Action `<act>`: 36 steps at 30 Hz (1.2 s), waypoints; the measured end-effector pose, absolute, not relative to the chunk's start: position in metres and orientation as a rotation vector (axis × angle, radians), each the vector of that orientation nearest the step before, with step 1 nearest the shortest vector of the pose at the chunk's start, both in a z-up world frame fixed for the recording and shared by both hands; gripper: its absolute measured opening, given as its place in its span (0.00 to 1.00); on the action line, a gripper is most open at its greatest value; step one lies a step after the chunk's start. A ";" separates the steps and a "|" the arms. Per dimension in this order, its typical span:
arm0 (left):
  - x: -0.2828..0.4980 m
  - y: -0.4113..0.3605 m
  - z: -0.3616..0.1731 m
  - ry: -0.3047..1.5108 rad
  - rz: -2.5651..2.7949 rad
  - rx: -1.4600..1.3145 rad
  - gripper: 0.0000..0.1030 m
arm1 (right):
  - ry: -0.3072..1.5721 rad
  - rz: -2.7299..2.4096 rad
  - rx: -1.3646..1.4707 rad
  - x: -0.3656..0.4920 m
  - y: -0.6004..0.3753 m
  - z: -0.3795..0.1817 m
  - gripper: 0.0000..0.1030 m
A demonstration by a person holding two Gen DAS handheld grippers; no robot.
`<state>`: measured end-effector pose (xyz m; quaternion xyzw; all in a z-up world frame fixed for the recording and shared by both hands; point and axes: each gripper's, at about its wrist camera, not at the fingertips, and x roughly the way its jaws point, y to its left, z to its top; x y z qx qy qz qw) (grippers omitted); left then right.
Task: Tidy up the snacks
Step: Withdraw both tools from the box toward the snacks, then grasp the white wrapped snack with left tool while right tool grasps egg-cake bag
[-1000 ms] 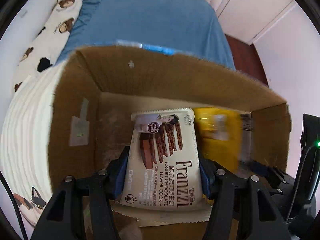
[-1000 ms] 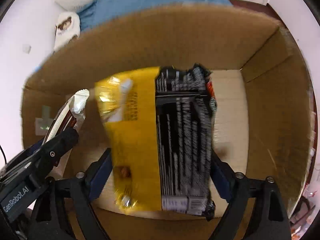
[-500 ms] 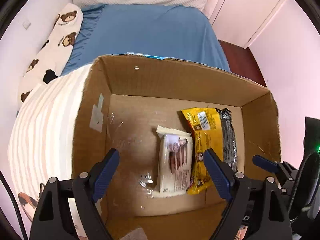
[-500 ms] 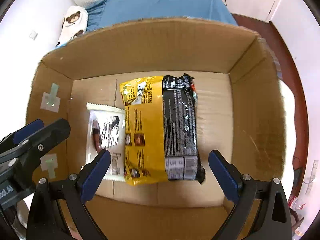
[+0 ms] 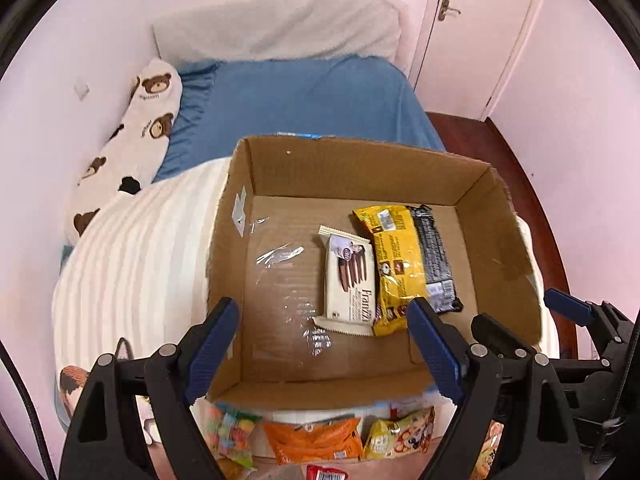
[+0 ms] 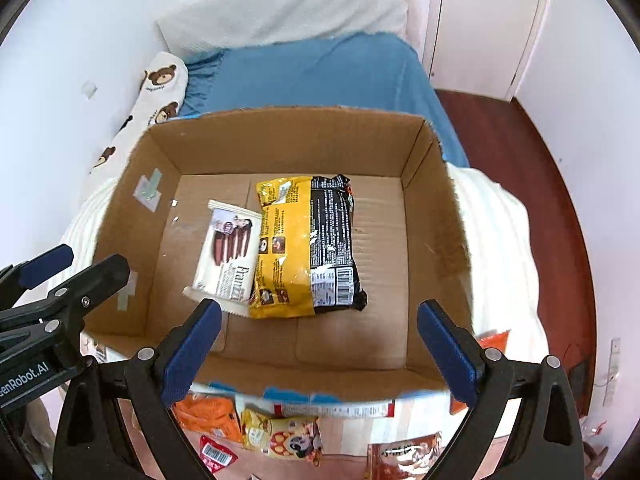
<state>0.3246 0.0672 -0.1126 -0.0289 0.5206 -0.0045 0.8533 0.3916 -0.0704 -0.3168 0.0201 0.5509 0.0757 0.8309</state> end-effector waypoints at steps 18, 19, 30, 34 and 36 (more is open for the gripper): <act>0.237 0.067 -0.091 1.072 -0.014 -0.103 0.83 | 1.142 0.193 0.140 0.295 -0.085 -0.291 0.97; 0.234 0.068 -0.096 1.081 -0.010 -0.107 0.83 | 1.164 0.192 0.159 0.291 -0.088 -0.298 0.97; 0.166 0.071 -0.205 1.367 0.037 -0.057 0.83 | 1.413 0.055 0.309 0.230 -0.157 -0.401 0.97; 0.146 0.042 -0.237 1.458 -0.055 0.066 0.83 | 1.492 -0.033 0.352 0.212 -0.197 -0.431 0.97; 0.139 0.022 -0.252 1.492 -0.123 0.134 0.83 | 1.524 -0.046 0.359 0.204 -0.209 -0.441 0.97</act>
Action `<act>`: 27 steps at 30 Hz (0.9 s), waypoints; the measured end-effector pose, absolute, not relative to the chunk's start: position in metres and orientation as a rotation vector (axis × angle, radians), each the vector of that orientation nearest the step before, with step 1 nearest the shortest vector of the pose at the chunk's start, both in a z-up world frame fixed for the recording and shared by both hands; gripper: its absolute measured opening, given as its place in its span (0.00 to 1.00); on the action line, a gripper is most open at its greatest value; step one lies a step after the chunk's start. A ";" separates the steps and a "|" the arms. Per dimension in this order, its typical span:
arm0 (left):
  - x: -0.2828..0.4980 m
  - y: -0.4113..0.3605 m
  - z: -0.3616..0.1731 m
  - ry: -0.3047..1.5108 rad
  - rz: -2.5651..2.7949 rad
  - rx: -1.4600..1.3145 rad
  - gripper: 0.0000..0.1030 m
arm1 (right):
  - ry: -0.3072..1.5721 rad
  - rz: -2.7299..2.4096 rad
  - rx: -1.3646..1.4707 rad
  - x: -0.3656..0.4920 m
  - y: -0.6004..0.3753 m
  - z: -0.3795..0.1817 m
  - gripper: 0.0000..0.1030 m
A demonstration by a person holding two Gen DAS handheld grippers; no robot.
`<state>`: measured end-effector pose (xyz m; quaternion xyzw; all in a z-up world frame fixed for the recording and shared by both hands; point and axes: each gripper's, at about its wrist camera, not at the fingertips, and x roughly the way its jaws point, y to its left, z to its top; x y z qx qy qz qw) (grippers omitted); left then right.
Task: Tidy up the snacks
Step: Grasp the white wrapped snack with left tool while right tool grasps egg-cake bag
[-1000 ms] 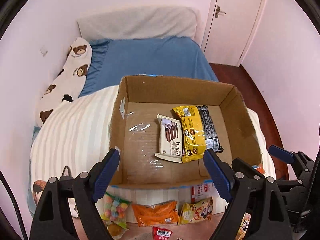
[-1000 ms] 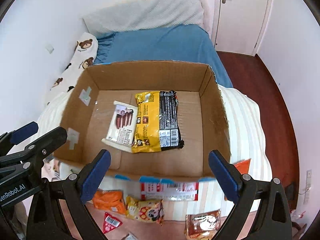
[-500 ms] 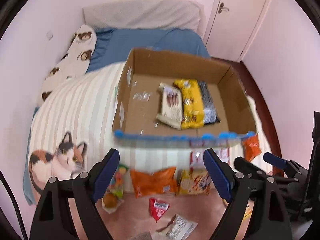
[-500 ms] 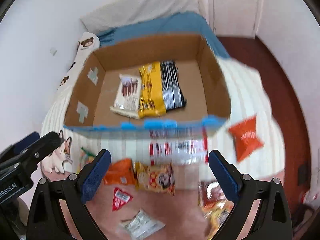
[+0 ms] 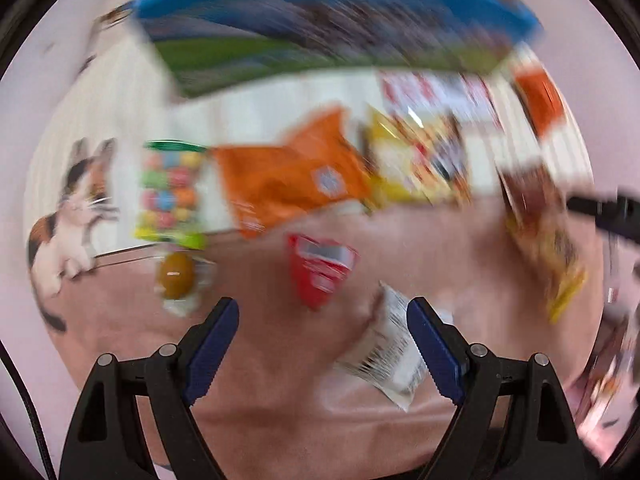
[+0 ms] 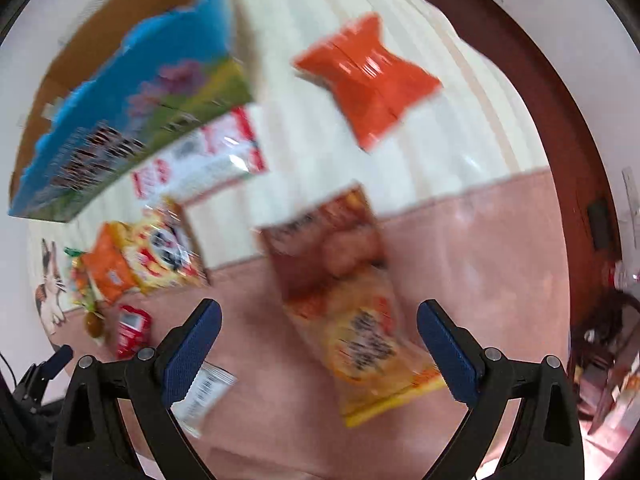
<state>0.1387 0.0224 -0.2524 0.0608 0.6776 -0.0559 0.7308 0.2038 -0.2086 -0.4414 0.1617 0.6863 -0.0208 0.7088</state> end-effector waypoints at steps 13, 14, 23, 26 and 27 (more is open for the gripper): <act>0.113 -0.067 -0.339 1.666 -0.431 0.486 0.67 | 1.642 0.045 -0.005 0.189 -0.186 -0.498 0.84; 0.114 -0.064 -0.340 1.676 -0.425 0.463 0.67 | 1.648 0.052 -0.029 0.188 -0.183 -0.502 0.79; 0.130 0.013 -0.337 1.730 -0.113 -0.052 0.60 | 1.682 0.050 0.107 0.155 -0.183 -0.511 0.68; 0.128 0.030 -0.339 1.737 -0.073 -0.176 0.60 | 1.743 0.098 0.290 0.136 -0.188 -0.518 0.68; 0.128 0.030 -0.341 1.752 -0.085 -0.182 0.60 | 1.755 0.111 0.322 0.131 -0.188 -0.521 0.68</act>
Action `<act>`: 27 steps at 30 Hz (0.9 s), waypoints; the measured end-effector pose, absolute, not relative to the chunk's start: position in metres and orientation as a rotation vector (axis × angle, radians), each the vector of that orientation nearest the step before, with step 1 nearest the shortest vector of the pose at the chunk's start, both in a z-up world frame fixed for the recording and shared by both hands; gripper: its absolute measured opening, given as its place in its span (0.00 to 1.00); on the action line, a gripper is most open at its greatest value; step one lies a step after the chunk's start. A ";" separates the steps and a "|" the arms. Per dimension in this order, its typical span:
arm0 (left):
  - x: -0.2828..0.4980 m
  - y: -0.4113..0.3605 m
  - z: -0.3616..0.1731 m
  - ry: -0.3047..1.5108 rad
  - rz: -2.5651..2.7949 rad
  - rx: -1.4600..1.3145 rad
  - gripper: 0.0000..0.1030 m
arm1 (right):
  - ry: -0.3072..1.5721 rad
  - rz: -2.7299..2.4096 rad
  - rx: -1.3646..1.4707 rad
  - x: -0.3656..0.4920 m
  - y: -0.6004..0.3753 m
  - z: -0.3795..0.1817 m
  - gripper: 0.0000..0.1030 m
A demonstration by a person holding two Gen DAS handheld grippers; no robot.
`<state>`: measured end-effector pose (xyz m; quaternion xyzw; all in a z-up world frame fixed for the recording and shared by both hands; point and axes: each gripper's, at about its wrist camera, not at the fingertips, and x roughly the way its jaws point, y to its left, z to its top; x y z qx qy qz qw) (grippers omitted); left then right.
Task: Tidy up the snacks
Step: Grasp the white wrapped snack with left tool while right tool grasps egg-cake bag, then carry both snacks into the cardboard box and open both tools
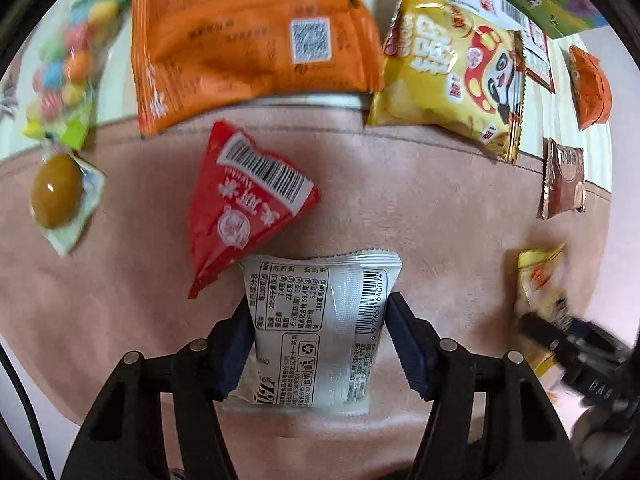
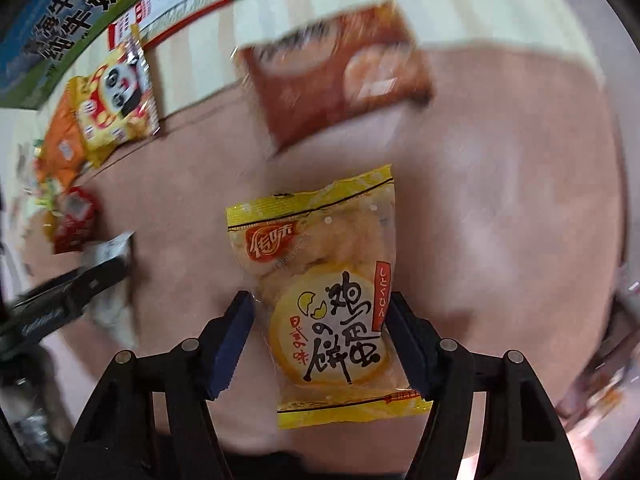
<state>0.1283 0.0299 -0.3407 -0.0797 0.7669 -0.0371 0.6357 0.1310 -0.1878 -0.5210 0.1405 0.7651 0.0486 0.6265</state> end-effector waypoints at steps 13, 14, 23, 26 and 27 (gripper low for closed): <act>0.121 0.004 -0.348 1.761 -0.176 0.002 0.50 | 1.822 0.116 0.147 0.113 -0.162 -0.535 0.61; 0.122 0.004 -0.344 1.754 -0.171 -0.019 0.48 | 1.810 0.113 0.144 0.111 -0.162 -0.533 0.59; 0.123 0.008 -0.316 1.710 -0.181 -0.079 0.45 | 1.753 0.138 0.234 0.099 -0.172 -0.514 0.49; 0.131 0.014 -0.289 1.680 -0.212 -0.096 0.45 | 1.721 0.174 0.271 0.100 -0.175 -0.501 0.49; 0.135 0.018 -0.279 1.666 -0.221 -0.103 0.45 | 1.709 0.183 0.279 0.100 -0.174 -0.494 0.49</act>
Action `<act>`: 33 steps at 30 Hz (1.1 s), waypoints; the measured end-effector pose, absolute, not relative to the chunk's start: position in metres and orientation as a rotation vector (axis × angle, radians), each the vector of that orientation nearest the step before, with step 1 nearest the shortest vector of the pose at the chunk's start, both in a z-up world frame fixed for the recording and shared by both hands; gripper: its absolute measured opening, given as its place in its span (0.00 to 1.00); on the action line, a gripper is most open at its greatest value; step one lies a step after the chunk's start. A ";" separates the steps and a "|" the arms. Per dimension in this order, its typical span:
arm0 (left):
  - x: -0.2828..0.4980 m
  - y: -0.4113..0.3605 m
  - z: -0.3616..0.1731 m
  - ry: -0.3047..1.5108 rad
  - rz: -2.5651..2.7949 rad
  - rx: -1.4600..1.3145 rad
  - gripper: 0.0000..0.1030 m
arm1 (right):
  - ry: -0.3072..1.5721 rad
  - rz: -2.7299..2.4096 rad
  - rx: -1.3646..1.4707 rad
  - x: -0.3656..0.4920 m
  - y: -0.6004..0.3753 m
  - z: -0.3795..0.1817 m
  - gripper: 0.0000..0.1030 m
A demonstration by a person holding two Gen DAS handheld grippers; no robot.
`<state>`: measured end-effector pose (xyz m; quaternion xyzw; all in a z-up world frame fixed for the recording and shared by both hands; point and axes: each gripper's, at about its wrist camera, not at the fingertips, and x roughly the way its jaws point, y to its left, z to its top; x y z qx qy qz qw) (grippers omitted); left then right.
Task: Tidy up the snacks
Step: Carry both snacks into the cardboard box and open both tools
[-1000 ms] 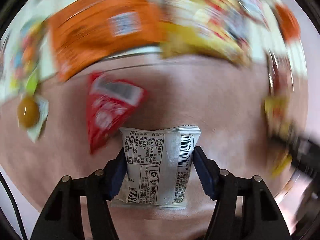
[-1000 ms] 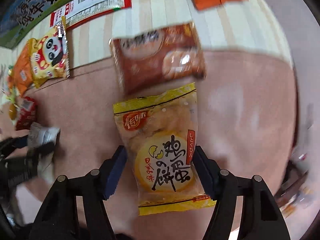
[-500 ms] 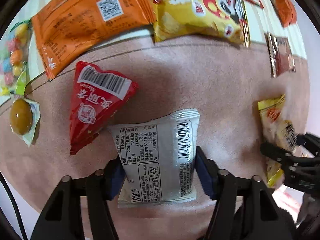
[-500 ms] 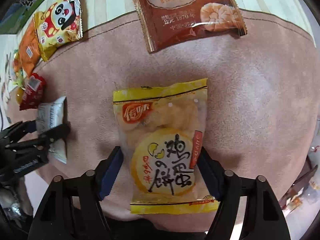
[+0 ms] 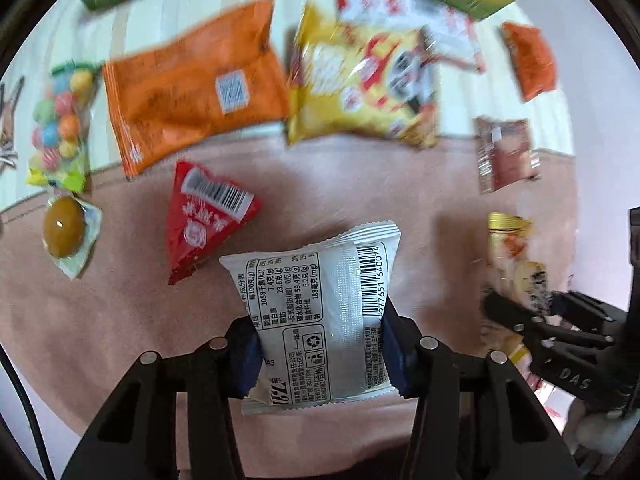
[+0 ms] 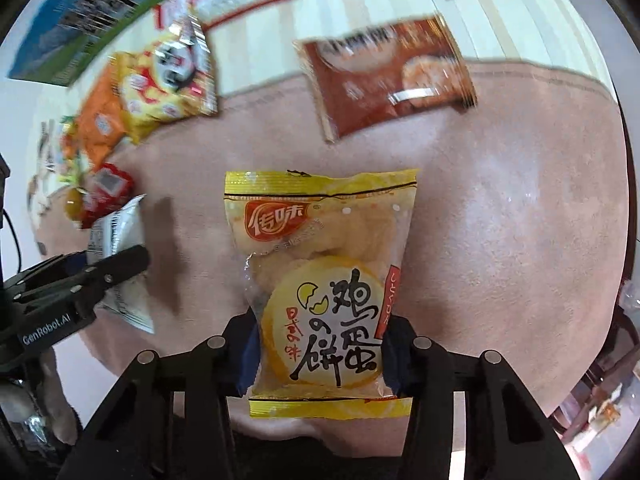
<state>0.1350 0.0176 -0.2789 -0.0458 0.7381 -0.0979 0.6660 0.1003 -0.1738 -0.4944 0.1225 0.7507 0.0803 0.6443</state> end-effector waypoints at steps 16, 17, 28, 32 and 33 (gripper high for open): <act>0.241 0.035 -0.121 1.314 -0.272 -0.251 0.45 | 1.305 0.271 0.368 0.247 -0.164 -0.314 0.49; 0.255 0.040 -0.115 1.293 -0.257 -0.250 0.45 | 1.287 0.267 0.361 0.259 -0.164 -0.307 0.49; 0.395 0.084 -0.137 1.318 -0.097 -0.175 0.45 | 1.214 0.173 0.250 0.424 -0.148 -0.308 0.49; 0.428 0.092 -0.155 1.356 -0.053 -0.159 0.45 | 1.237 0.153 0.196 0.469 -0.135 -0.326 0.49; 0.432 0.091 -0.162 1.361 -0.047 -0.153 0.45 | 1.242 0.150 0.177 0.480 -0.132 -0.331 0.49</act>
